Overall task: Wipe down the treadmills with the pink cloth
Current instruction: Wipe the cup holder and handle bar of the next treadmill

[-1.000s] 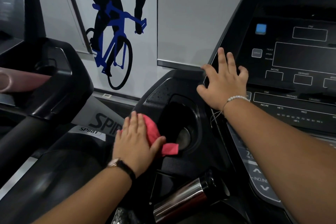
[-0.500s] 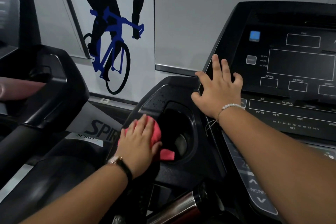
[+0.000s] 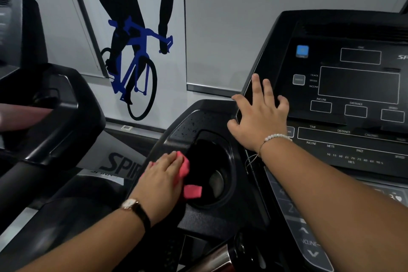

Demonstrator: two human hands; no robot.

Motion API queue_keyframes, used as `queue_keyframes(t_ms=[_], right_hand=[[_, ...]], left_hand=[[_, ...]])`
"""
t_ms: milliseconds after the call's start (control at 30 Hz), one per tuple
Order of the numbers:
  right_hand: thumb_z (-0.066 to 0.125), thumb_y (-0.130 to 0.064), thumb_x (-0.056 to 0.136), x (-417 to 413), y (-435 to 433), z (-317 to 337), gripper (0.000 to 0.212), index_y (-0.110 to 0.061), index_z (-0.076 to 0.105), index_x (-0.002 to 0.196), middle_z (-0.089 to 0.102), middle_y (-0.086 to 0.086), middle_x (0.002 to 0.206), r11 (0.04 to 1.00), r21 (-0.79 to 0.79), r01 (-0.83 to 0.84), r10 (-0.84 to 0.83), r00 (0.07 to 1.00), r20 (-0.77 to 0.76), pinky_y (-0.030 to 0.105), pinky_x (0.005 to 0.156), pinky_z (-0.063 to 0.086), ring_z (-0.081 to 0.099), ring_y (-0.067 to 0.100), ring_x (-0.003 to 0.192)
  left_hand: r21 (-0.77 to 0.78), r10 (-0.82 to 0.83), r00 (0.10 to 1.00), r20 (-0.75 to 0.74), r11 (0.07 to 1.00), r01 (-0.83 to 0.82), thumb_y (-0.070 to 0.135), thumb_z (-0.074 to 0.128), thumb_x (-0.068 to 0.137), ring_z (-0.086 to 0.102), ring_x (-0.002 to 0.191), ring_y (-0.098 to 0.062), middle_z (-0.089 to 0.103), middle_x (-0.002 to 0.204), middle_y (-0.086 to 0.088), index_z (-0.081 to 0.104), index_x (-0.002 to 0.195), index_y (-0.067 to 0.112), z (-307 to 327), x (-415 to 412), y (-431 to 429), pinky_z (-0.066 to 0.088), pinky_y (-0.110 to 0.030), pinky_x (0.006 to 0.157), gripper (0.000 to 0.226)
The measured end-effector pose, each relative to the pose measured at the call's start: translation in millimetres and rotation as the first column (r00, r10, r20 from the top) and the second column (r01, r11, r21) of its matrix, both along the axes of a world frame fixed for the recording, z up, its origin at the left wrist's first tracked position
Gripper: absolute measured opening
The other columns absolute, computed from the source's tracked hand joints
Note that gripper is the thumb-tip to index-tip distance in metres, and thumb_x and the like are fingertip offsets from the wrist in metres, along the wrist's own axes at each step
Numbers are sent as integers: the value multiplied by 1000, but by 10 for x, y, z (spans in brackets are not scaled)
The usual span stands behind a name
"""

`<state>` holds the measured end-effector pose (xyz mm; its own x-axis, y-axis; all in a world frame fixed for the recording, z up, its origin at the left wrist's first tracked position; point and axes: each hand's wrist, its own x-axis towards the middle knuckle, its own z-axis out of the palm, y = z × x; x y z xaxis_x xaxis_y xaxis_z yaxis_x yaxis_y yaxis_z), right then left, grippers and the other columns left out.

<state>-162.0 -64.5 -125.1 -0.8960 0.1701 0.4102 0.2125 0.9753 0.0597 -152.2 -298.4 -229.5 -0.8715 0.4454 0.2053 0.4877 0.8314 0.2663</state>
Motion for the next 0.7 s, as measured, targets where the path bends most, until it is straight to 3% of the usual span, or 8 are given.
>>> queue_keyframes(t_ms=[100, 200, 267, 367, 467, 533, 633, 700], right_hand=[[41, -49, 79, 1, 1, 3, 53, -36, 39, 131, -8, 7, 157, 1000, -2, 0, 0, 1000, -2, 55, 108, 11, -6, 29, 144], [40, -48, 79, 4, -5, 8, 52, -36, 40, 129, -8, 7, 157, 1000, -3, 2, -2, 1000, 3, 55, 108, 11, -6, 28, 144], [40, -48, 79, 8, -11, 12, 52, -36, 39, 130, -8, 7, 157, 1000, -4, 3, -3, 1000, 6, 55, 108, 11, -6, 28, 144], [40, -48, 79, 17, -7, 16, 52, -36, 39, 130, -9, 7, 157, 1000, -3, 2, -1, 1000, 10, 55, 108, 11, -6, 28, 144], [40, -48, 79, 16, -13, 13, 52, -36, 39, 130, -8, 7, 157, 1000, -8, -1, 2, 1000, 10, 55, 108, 11, -6, 28, 144], [40, -49, 79, 9, -13, 5, 52, -36, 39, 129, -9, 7, 157, 1000, -6, -2, 2, 1000, 11, 55, 108, 11, -7, 28, 144], [40, -49, 79, 8, -10, -2, 51, -36, 40, 128, -8, 8, 157, 1000, -5, 0, 0, 1000, 8, 55, 108, 12, -6, 29, 144], [40, -49, 79, 9, -5, 4, 51, -36, 40, 128, -8, 8, 157, 1000, -6, 5, -5, 1000, 7, 55, 108, 12, -6, 29, 144]], left_hand=[[48, 63, 998, 25, 997, -64, 53, 20, 89, 36, 134, -14, 36, 148, 4, 40, 141, 26, -47, -137, -156, 32, -41, 111, 62], [142, 243, 966, 82, 957, -253, 31, 41, 94, 35, 135, -22, 34, 150, -7, 37, 143, 15, 23, -388, -19, 29, -37, 112, 51], [142, 285, 955, 84, 945, -295, 26, 42, 94, 31, 137, -25, 33, 149, -10, 37, 142, 12, 79, -471, 136, 26, -42, 113, 50], [59, 120, 992, 24, 991, -122, 25, 37, 94, 27, 139, -22, 29, 152, -3, 35, 143, 19, 79, -319, 242, 18, -43, 116, 49], [3, -119, 993, 17, 993, 119, 58, 11, 88, 22, 141, -10, 26, 152, 12, 33, 144, 32, 75, -46, 57, 9, -34, 114, 65], [36, -132, 991, 33, 991, 131, 71, 6, 82, 26, 138, -6, 27, 149, 18, 36, 141, 37, 38, -86, -133, 15, -33, 114, 75], [113, 29, 998, 60, 993, -36, 49, 35, 91, 35, 135, -11, 29, 151, 9, 36, 143, 32, 9, -345, -237, 29, -32, 111, 54], [140, 170, 979, 116, 973, -185, 36, 41, 95, 32, 137, -17, 27, 153, 0, 32, 145, 21, 73, -495, -114, 26, -32, 111, 53]])
